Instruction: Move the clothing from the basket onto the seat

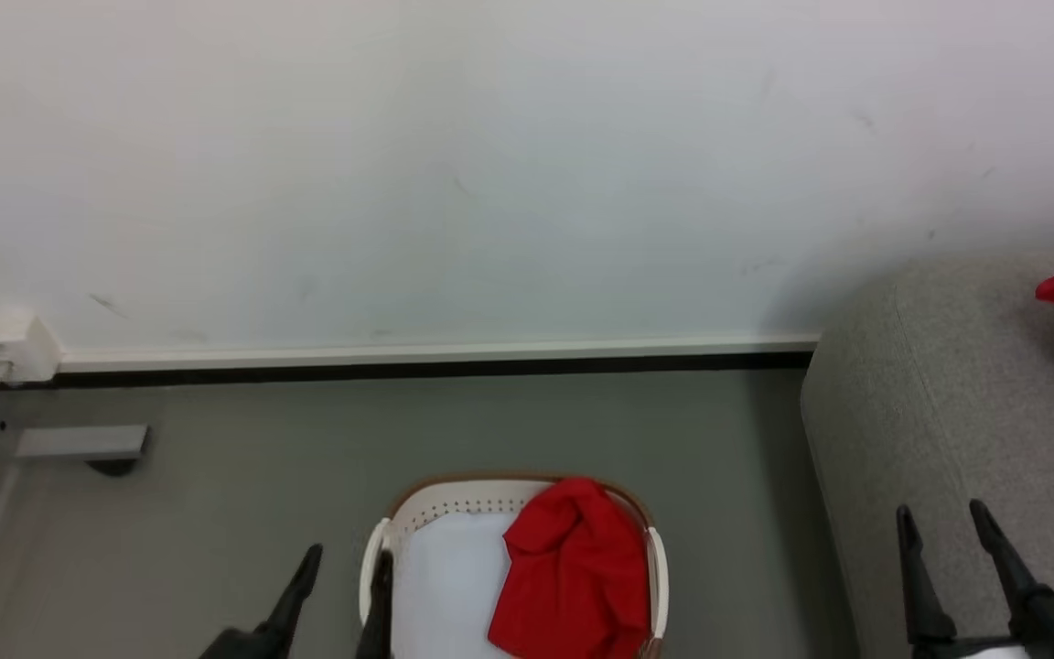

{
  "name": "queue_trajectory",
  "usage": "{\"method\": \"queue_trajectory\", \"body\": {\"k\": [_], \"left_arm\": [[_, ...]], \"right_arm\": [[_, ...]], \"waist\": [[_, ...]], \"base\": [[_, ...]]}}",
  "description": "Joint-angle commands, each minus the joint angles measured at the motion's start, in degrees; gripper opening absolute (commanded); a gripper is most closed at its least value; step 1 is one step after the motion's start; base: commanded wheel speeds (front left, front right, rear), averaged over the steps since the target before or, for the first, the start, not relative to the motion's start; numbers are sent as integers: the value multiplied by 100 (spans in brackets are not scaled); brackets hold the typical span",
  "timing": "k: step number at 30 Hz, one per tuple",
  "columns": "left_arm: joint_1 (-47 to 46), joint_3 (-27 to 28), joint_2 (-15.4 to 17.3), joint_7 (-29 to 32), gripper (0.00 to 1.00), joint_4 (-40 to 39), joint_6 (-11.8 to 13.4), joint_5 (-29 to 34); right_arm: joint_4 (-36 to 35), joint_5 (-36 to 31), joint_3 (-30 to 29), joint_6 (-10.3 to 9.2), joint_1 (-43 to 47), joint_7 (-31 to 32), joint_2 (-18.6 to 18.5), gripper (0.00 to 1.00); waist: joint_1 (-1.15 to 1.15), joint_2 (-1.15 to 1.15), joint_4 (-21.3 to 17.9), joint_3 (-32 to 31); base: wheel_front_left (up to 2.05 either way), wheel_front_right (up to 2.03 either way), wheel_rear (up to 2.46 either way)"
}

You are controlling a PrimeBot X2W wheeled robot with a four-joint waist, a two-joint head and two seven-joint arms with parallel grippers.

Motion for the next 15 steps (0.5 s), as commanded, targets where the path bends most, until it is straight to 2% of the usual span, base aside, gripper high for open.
{"method": "queue_trajectory", "body": {"k": [1,5,11,15], "left_arm": [[-333,-83,-20,-3,100,101,-52,94],[-1239,-376,-34,-2,100,597,-184,233],[-2855,-842,-45,91,100,1787,-339,331],[-3798,-1114,-57,244,100,2508,-408,120]], "right_arm": [[-130,-75,-38,-14,-228,-18,-18,100],[-442,-134,-121,-14,-634,-11,-16,100],[-944,-177,-269,-14,-1237,-9,-15,100],[-1288,-232,-338,-14,-1544,-9,-15,100]], "waist": [[0,0,-168,475],[0,0,-361,1313],[0,0,-589,2518],[0,0,-671,3169]], "base": [[0,0,0],[0,0,0],[0,0,0],[0,0,0]]}}
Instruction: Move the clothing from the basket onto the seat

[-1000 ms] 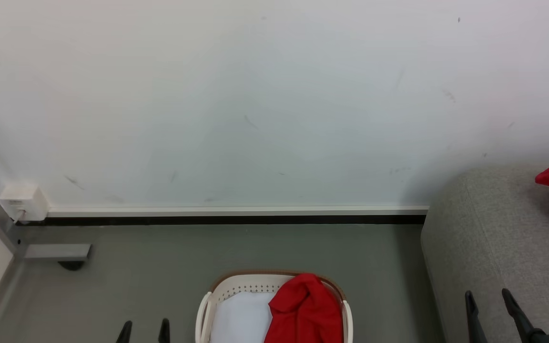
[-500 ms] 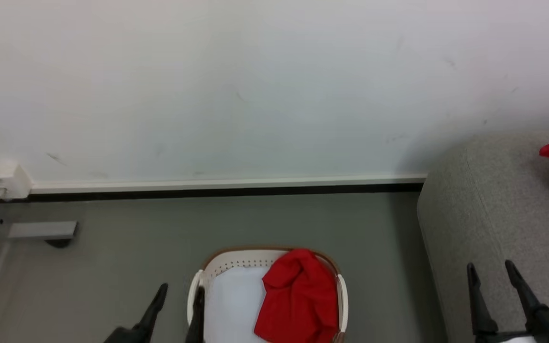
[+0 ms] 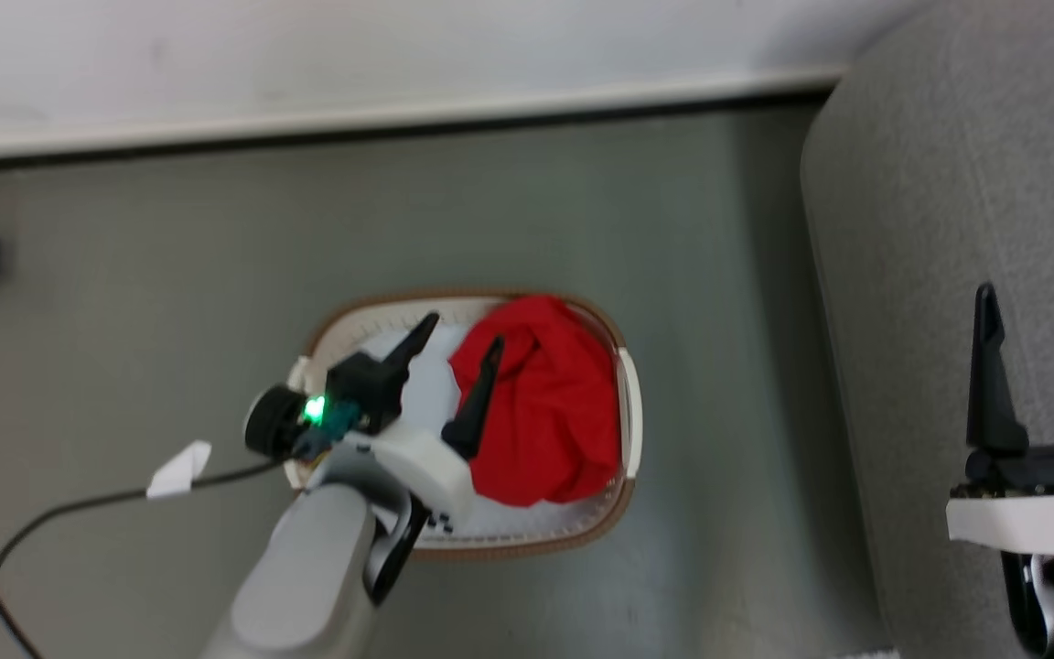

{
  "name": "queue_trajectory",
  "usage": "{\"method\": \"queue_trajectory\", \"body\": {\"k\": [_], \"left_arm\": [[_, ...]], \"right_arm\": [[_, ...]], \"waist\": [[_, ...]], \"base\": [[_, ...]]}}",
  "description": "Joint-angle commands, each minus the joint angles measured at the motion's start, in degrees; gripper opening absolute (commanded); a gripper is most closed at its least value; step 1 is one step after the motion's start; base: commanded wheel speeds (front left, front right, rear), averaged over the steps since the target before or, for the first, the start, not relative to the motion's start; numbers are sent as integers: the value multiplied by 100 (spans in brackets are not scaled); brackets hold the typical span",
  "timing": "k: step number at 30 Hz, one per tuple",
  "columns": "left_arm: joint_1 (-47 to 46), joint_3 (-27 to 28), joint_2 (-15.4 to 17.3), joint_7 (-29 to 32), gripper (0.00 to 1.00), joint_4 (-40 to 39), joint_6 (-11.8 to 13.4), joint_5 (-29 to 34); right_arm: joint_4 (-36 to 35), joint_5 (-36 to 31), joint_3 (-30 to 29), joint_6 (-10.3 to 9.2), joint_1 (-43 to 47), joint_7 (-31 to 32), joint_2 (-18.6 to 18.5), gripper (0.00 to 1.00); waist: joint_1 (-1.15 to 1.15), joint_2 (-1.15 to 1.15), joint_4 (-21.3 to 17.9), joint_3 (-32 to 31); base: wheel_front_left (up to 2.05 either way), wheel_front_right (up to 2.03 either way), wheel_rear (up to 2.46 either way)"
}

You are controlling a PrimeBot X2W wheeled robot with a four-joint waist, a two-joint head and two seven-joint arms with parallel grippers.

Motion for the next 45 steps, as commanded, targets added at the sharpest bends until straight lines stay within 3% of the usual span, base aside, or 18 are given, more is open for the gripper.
{"method": "queue_trajectory", "body": {"k": [1,6,8,12,22,32,40,41,42,45], "left_arm": [[-400,-125,30,78,100,249,-23,-201],[-1305,-647,31,400,100,847,79,-937],[-1581,-774,34,556,100,1058,330,-1339],[-2074,-1306,25,775,100,1279,589,-2001],[-2729,-2493,30,1051,100,1574,1104,-3229],[-3244,-3028,30,808,100,2101,1232,-3774],[-3476,-3305,28,588,100,2312,1170,-4089],[-3489,-3376,27,561,35,2327,1148,-4113],[-3519,-3452,27,492,0,2343,1130,-4115],[-3553,-3616,31,321,0,2363,1041,-4221]], "right_arm": [[-166,-60,-16,-14,-207,2,-8,100],[-612,-235,32,-14,-427,1,-8,100],[-758,-289,47,-14,-468,2,-8,100],[-965,-356,82,-14,-498,2,-10,100],[-1088,-359,204,-14,-524,2,-9,100],[-1206,-300,170,-14,-484,2,-7,100],[-1253,-348,171,-14,-425,2,-8,100],[-1256,-350,179,-14,-432,2,-8,100],[-1258,-350,185,-14,-441,2,-8,100],[-1228,-374,172,-14,-477,2,-7,100]], "waist": [[-3,0,-267,1006],[-3,0,-298,1623],[-3,0,-301,1805],[-3,0,-295,2049],[-3,0,-357,2354],[-3,0,-521,2735],[-3,0,-552,2914],[-3,0,-561,2924],[-3,0,-569,2930],[-3,0,-565,2911]], "base": [[0,0,0],[0,0,0],[0,0,0],[0,0,0],[0,0,0],[0,0,0],[0,0,0],[0,0,0],[0,0,0],[0,0,0]]}}
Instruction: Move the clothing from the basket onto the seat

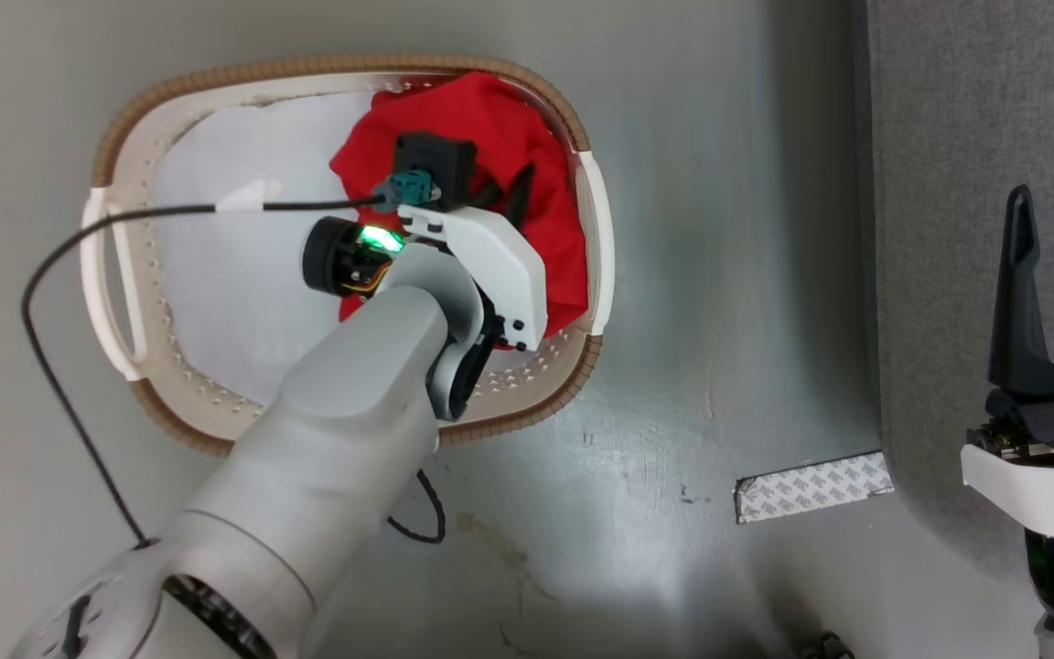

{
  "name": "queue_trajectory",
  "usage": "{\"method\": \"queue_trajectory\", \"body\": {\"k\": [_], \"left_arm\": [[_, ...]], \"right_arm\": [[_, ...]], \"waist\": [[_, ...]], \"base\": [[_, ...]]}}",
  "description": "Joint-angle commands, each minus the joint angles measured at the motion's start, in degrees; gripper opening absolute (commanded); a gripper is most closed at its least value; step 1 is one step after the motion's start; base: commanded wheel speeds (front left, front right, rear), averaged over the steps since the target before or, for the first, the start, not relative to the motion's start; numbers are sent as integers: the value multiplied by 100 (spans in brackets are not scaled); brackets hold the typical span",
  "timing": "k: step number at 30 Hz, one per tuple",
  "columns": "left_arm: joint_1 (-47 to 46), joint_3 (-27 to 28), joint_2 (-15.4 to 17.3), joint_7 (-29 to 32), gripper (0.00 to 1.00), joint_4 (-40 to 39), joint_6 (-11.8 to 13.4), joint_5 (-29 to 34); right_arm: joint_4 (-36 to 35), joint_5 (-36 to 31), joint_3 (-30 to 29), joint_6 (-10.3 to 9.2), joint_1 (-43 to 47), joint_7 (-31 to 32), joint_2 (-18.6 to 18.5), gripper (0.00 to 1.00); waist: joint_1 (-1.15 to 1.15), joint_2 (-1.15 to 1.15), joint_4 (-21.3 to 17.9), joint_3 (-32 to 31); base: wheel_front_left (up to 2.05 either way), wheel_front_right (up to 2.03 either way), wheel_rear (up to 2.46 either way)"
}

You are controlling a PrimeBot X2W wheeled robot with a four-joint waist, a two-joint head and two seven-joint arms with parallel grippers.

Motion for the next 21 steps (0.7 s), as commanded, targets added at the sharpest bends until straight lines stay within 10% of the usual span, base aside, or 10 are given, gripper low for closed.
{"method": "queue_trajectory", "body": {"k": [1,21], "left_arm": [[-70,-63,36,-94,0,-1,-28,-81],[1820,595,425,-585,0,-1616,-211,219]], "right_arm": [[21,-27,-30,-14,-28,3,-8,100],[953,147,181,-14,427,3,-10,100]], "waist": [[-1,0,33,-42],[-1,0,858,-3012]], "base": [[0,0,0],[0,0,0]]}}
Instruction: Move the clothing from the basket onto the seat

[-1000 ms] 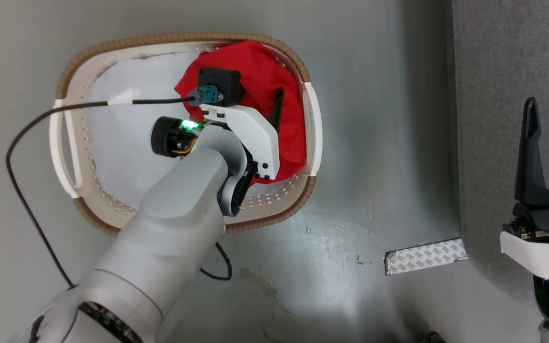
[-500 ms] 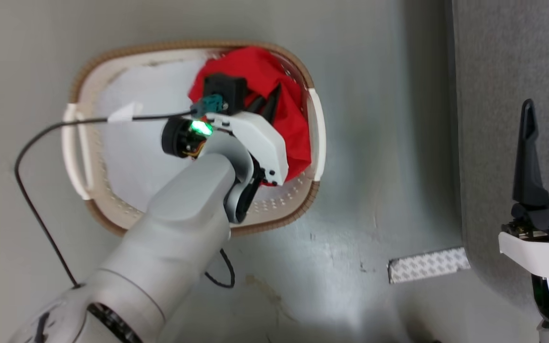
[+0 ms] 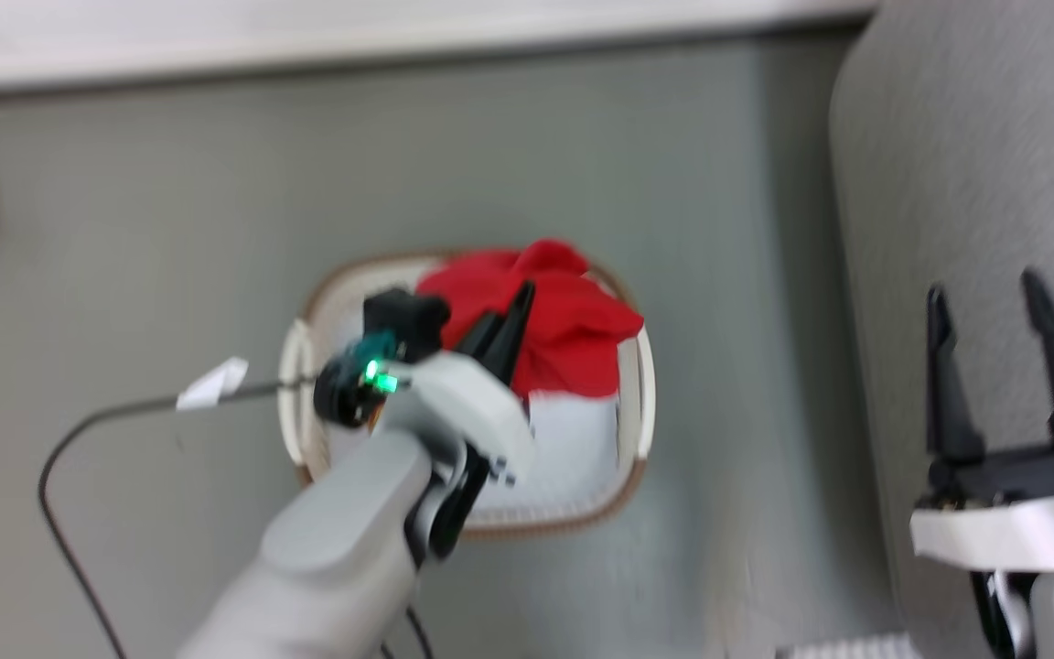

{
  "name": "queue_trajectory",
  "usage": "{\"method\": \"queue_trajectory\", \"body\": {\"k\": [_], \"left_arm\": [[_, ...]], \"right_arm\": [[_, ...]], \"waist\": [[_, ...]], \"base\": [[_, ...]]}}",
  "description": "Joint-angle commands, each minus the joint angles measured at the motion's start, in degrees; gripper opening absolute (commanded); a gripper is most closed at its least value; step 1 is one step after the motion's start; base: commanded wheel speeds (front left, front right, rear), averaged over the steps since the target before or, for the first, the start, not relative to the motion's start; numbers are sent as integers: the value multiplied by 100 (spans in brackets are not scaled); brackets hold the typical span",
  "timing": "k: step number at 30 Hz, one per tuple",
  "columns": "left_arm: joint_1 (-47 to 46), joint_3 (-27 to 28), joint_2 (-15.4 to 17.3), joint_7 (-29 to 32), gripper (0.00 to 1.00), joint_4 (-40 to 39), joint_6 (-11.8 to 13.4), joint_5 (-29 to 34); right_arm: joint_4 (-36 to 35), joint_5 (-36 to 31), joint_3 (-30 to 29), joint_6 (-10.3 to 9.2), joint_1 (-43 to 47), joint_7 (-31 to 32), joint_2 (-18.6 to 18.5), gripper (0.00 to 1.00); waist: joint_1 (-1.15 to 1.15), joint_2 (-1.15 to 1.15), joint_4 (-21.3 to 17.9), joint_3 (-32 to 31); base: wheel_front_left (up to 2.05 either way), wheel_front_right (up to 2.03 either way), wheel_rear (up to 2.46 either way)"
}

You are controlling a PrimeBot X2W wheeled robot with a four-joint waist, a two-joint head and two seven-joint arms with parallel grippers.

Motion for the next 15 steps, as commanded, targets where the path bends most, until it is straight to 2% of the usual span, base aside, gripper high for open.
{"method": "queue_trajectory", "body": {"k": [1,8,15], "left_arm": [[150,20,30,-3,0,-71,6,80],[1243,325,595,-3,0,-1360,502,319],[2042,408,1268,149,0,-2609,1053,386]], "right_arm": [[36,38,7,-14,117,3,-16,100],[352,188,184,-14,708,3,-17,100],[508,330,616,-15,1207,3,-15,100]], "waist": [[1,0,251,-936],[1,0,261,-2180],[1,0,292,-2963]], "base": [[0,0,0],[0,0,0],[0,0,0]]}}
